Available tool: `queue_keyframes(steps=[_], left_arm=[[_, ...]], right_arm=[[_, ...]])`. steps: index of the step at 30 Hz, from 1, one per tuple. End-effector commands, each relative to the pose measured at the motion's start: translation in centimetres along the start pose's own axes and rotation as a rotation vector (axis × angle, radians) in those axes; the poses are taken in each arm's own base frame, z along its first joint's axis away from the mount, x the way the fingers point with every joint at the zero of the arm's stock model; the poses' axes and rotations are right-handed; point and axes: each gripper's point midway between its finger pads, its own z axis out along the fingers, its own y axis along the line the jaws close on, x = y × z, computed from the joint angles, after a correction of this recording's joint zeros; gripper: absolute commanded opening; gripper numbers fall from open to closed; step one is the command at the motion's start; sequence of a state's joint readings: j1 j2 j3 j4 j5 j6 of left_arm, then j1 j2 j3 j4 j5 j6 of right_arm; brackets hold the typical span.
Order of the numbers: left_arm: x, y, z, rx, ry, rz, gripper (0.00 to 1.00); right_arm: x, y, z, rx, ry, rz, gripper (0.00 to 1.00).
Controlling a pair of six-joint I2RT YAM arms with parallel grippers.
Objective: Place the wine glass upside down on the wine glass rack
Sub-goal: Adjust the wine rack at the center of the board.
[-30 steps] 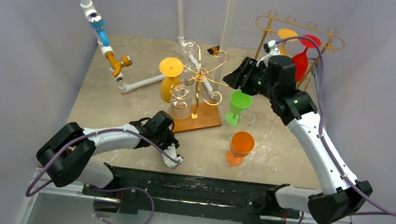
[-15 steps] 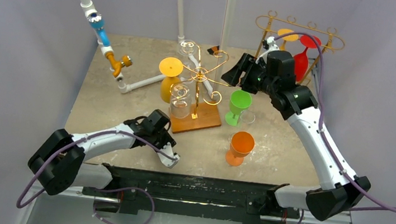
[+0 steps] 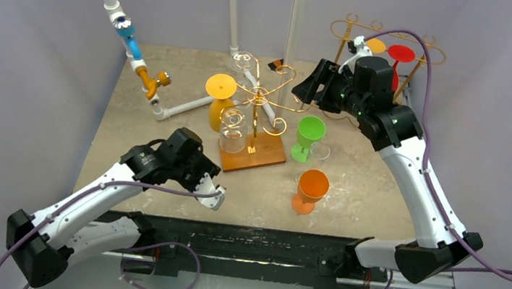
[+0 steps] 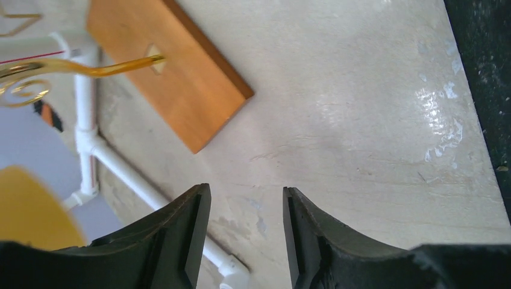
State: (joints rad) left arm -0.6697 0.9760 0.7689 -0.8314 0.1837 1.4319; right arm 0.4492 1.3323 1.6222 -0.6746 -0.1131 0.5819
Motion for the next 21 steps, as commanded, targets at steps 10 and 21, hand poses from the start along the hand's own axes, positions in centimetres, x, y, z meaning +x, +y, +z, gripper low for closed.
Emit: queue_keyframes(steps=[10, 21], left_arm=[[-6.7, 6.2, -9.4, -0.182, -0.281, -0.46, 0.51], [-10.4, 11.9, -15.0, -0.282, -0.461, -0.547, 0.49]], right_arm=[[-1.7, -2.2, -1.8, 0.116, -0.09, -0.082, 0.64], [-3.4, -4.8, -0.2, 0.226, -0.126, -0.118, 0.27]])
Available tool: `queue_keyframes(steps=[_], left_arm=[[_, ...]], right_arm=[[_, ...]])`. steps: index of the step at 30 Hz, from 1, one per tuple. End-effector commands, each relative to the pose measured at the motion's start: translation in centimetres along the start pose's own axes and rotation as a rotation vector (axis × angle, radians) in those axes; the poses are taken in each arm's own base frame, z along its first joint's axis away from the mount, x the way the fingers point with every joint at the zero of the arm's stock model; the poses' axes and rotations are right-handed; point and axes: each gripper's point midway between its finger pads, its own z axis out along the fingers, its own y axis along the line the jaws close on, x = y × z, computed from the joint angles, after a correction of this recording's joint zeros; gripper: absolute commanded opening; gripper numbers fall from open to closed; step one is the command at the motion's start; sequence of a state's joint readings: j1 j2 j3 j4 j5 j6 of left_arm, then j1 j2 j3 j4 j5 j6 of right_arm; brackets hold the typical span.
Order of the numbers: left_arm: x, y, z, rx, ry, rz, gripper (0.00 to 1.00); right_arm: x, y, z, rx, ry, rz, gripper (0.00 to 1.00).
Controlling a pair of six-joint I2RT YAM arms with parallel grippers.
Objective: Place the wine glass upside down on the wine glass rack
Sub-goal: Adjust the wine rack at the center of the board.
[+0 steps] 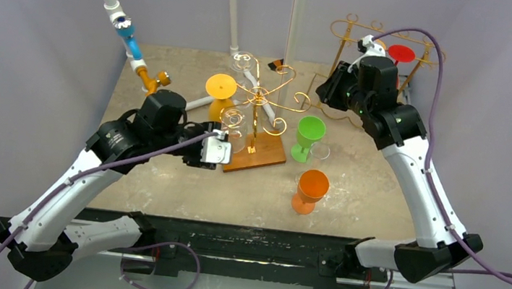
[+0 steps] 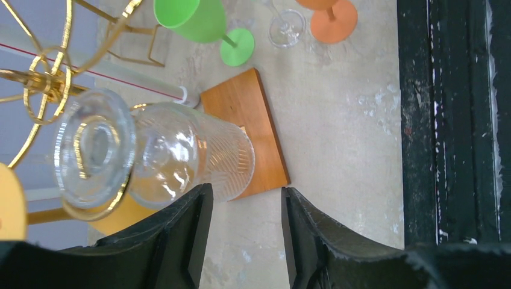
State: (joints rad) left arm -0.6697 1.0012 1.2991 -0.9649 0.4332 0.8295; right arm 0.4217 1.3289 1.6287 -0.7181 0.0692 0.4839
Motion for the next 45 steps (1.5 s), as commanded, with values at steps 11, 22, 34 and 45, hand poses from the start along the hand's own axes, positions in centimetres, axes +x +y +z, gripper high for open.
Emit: queue_keyframes(steps=[11, 22, 34, 45], left_arm=[[-6.7, 7.8, -2.6, -0.253, -0.13, -0.208, 0.56], [-6.4, 7.4, -2.7, -0.23, -0.106, -0.195, 0.56], [-4.5, 4.7, -3.4, -0.217, -0.082, -0.223, 0.56], [-5.5, 6.9, -4.1, -0.292, -0.095, -0.213, 0.56]], right_arm=[[1.1, 0.4, 2.4, -0.013, 0.034, -0.028, 0.08], [2.8, 3.0, 2.6, -0.038, 0.071, -0.059, 0.08], [2.3, 3.1, 2.1, -0.039, 0.065, -0.052, 0.08], [2.9, 3.1, 1.8, -0.044, 0.081, -0.053, 0.08]])
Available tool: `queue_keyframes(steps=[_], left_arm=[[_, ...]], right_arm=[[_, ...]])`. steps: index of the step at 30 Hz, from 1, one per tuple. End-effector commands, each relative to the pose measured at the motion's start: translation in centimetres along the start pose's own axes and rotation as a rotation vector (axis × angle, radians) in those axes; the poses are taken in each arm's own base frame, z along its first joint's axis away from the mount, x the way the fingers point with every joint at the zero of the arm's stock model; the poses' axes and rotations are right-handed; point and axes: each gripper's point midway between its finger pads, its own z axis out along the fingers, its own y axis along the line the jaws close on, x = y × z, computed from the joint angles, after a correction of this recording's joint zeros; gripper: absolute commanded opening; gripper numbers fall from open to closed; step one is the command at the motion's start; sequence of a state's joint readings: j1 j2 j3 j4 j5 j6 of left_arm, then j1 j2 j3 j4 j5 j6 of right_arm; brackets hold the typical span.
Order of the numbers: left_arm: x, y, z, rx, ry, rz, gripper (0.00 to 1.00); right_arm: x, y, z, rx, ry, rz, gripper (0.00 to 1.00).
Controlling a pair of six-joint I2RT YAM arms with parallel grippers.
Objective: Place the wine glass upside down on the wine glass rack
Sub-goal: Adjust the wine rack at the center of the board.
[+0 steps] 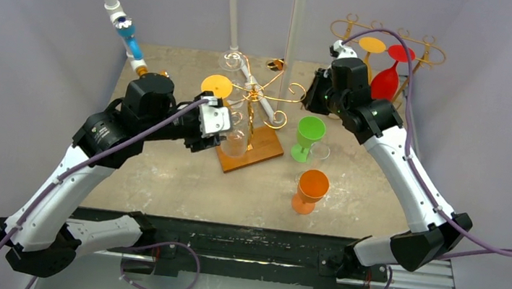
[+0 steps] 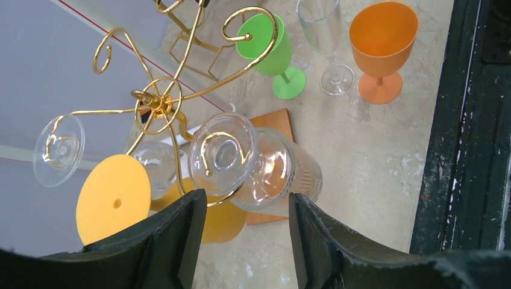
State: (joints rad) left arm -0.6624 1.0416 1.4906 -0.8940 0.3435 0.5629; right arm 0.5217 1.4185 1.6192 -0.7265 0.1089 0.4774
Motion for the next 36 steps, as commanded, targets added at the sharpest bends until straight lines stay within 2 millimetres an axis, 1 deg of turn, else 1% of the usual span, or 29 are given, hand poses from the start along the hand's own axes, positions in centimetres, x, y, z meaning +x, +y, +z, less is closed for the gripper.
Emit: queue_keyframes(steps=[1, 2, 4, 6, 9, 10, 13, 15, 16, 20, 23, 25, 30, 33, 36], left_arm=[[-1.6, 1.9, -0.6, -0.081, -0.018, -0.024, 0.56], [-2.1, 1.9, -0.6, -0.075, -0.03, -0.022, 0.56], [-2.4, 1.9, -0.6, -0.064, -0.037, -0.024, 0.56], [-2.1, 1.7, -0.4, -0.057, -0.03, -0.023, 0.56], [-1.4, 1.8, -0.3, -0.065, -0.012, -0.008, 0.56], [-1.3, 1.9, -0.4, -0.074, -0.009, -0.002, 0.56], [-1.1, 2.3, -0.9, -0.102, 0.004, 0.01, 0.55], [-1.0, 2.2, -1.1, -0.105, 0.012, 0.019, 0.55], [-1.0, 2.3, -1.3, -0.109, 0.013, 0.021, 0.55], [-0.9, 2.3, -1.7, -0.116, 0.021, 0.032, 0.55], [-1.3, 2.6, -2.1, -0.125, 0.022, 0.032, 0.55], [-1.6, 2.9, -2.3, -0.14, 0.022, 0.035, 0.56], [-2.0, 4.1, -2.9, -0.185, 0.038, 0.044, 0.58], [-2.4, 4.6, -3.2, -0.201, 0.044, 0.051, 0.58], [-2.4, 4.8, -3.1, -0.201, 0.048, 0.061, 0.59]], right_arm=[[-1.1, 1.3, -1.4, -0.049, -0.032, 0.007, 0.08], [-1.1, 1.3, -1.4, -0.05, -0.031, 0.005, 0.09], [-0.9, 1.5, -1.4, -0.051, -0.024, 0.0, 0.08], [-0.5, 1.8, -1.4, -0.05, -0.017, -0.008, 0.09], [-0.2, 1.6, -1.4, -0.033, -0.003, -0.014, 0.09], [-0.4, 1.2, -1.4, -0.023, -0.007, -0.023, 0.08], [-1.5, -1.2, -1.4, 0.034, -0.027, -0.023, 0.09], [-2.7, -2.1, -1.8, 0.049, -0.056, -0.016, 0.09], [-3.3, -2.2, -2.0, 0.05, -0.07, -0.015, 0.09], [-5.7, -1.0, -2.2, 0.022, -0.111, -0.012, 0.09], [-6.6, -0.5, -1.4, 0.018, -0.116, -0.012, 0.09], [-6.8, -0.1, -0.6, 0.005, -0.105, -0.013, 0.09], [-6.2, 1.3, 1.2, -0.061, -0.061, 0.005, 0.09], [-5.7, 1.9, 1.7, -0.097, -0.042, 0.025, 0.08], [-5.4, 2.1, 1.8, -0.108, -0.035, 0.043, 0.08]])
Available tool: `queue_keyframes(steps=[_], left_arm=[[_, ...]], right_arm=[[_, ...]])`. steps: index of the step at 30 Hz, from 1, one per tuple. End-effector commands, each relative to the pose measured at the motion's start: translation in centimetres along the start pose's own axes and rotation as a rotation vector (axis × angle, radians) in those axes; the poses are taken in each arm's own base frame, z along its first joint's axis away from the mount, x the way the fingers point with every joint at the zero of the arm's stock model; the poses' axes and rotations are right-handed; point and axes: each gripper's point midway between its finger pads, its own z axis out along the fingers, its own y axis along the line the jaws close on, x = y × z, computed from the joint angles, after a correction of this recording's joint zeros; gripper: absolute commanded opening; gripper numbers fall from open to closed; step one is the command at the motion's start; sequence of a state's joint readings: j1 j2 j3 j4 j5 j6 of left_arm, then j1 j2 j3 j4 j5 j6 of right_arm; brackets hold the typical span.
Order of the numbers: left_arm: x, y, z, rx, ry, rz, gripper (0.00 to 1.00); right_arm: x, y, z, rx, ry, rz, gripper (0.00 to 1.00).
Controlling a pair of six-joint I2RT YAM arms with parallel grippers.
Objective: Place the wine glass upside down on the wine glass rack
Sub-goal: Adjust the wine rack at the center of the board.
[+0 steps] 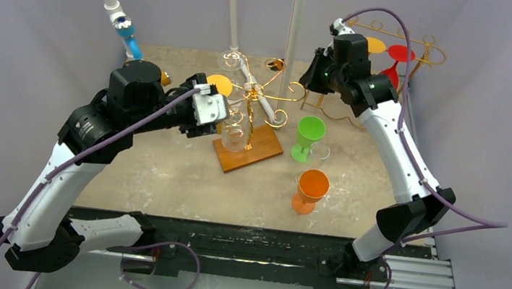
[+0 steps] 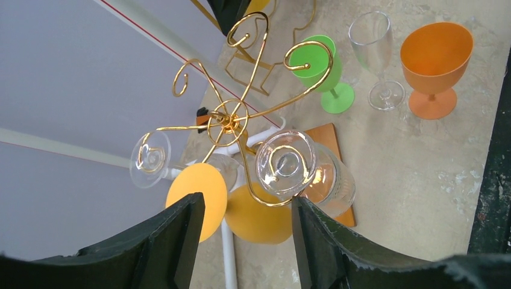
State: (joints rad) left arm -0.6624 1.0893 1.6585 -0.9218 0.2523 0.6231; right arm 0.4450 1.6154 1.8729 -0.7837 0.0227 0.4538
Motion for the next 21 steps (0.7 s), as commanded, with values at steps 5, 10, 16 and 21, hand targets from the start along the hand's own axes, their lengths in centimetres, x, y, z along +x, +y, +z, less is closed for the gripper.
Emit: queue_keyframes(steps=[5, 10, 16, 21], left_arm=[[0.7, 2.2, 0.5, -0.101, 0.069, -0.037, 0.6], [-1.1, 3.7, 3.5, -0.103, 0.021, -0.088, 0.6], [-2.6, 4.6, 8.4, -0.042, -0.014, -0.159, 0.6], [-1.7, 5.1, 11.6, -0.034, 0.034, -0.21, 0.6]], right_arm=[[-0.1, 2.5, -1.2, -0.123, -0.008, 0.034, 0.08], [0.9, 3.0, -1.2, -0.118, 0.009, 0.027, 0.07], [2.3, 3.6, -1.2, -0.101, 0.029, 0.013, 0.07], [2.6, 3.5, -1.3, -0.09, 0.036, 0.009, 0.07]])
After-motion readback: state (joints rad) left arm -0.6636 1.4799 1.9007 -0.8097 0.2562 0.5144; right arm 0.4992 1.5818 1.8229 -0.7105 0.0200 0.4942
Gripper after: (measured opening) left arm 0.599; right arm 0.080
